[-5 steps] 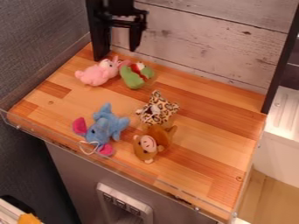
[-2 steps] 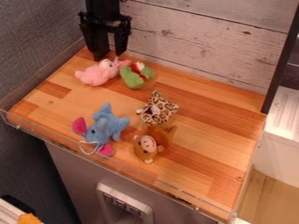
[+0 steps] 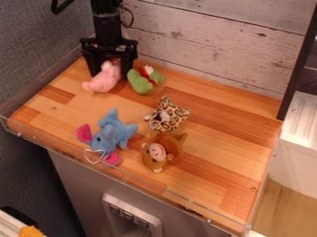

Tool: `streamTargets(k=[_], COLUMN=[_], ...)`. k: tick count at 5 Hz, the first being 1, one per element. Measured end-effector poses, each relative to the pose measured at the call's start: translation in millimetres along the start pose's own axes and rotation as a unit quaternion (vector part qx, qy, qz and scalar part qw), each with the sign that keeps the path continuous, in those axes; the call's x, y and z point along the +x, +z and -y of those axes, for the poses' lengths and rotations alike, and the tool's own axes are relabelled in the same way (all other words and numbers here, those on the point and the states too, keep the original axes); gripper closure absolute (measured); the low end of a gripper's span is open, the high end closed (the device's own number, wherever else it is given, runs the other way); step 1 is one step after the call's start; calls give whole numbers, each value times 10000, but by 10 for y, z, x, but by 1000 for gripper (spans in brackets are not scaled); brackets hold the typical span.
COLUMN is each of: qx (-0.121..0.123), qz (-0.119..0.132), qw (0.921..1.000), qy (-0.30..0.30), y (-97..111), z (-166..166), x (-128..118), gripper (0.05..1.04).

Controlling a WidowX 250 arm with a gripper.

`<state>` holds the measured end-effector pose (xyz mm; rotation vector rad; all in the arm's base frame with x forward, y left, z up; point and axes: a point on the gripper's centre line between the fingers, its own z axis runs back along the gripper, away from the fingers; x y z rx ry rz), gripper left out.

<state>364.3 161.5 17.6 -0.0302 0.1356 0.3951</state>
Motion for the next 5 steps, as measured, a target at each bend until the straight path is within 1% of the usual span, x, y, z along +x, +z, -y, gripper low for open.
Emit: streamTargets(k=[1, 2, 3, 4, 5], qx=[3, 43, 69, 133, 163], qz=[77, 152, 211, 224, 280], qw=[9996, 9999, 9992, 9961, 9935], qy=[255, 66, -331, -847, -1095], y=[-73, -96, -92, -87, -71], z=[-78, -83, -76, -86, -73], x=[-1, 8, 17, 26, 66], gripper=[85, 160, 419, 531, 544])
